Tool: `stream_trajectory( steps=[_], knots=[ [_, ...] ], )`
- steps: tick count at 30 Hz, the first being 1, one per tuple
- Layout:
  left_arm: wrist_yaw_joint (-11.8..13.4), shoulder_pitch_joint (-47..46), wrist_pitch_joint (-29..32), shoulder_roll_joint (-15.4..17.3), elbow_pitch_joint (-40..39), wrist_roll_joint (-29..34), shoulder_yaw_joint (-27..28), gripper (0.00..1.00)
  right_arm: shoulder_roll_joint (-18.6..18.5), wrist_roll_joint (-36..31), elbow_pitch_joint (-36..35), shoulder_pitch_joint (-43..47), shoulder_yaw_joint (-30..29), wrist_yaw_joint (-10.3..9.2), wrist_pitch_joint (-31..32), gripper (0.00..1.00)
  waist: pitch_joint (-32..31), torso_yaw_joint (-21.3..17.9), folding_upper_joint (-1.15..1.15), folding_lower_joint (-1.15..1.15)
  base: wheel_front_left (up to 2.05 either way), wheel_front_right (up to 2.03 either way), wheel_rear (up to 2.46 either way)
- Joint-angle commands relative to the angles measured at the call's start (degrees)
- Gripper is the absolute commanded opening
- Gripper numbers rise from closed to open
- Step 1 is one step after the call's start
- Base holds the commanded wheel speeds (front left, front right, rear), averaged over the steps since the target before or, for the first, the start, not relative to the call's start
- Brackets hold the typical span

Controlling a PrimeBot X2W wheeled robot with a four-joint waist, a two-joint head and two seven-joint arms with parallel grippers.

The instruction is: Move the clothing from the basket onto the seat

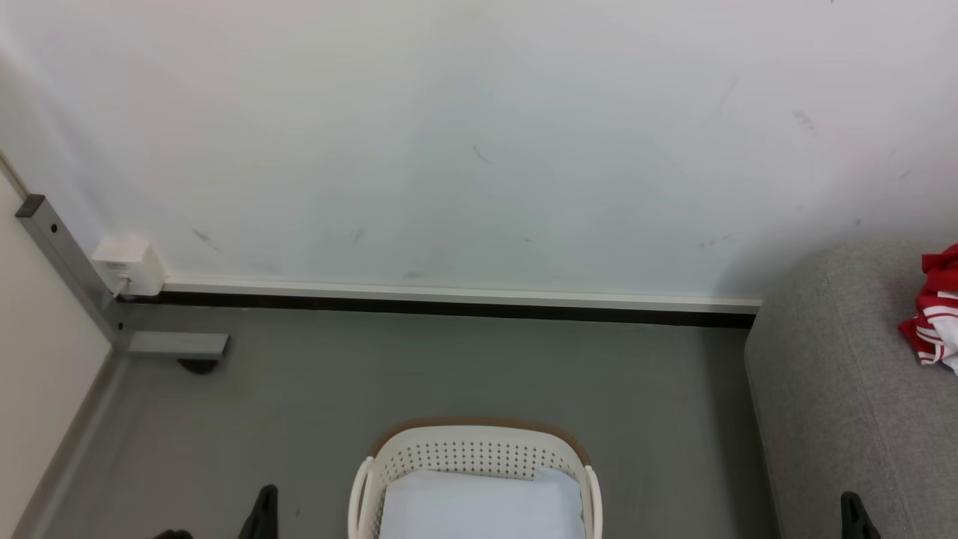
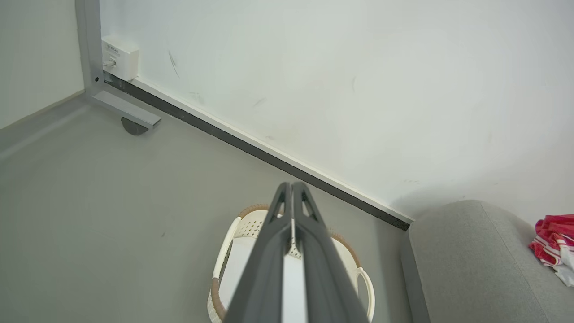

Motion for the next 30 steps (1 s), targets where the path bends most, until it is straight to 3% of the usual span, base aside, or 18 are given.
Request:
stream_trajectory(
  steps=[1, 30],
  knots=[
    [-0.30, -1.56, 0.63, 0.17, -1.24, -2.79, 0.48, 0.00, -0.45, 2.83, -1.20, -1.72, -0.26, -0.02, 0.48, 0.00, 0.02, -0.03, 0.00, 0.00, 0.00, 0.00, 0.00],
    [-0.74, -3.42, 6.96, -0.30, -3.94, -25.63, 3.11, 0.00, -0.58, 26.40, -2.57, -5.03, -0.76, -0.05, 6.67, 0.00, 0.39, -0.43, 0.00, 0.00, 0.00, 0.00, 0.00]
  ],
)
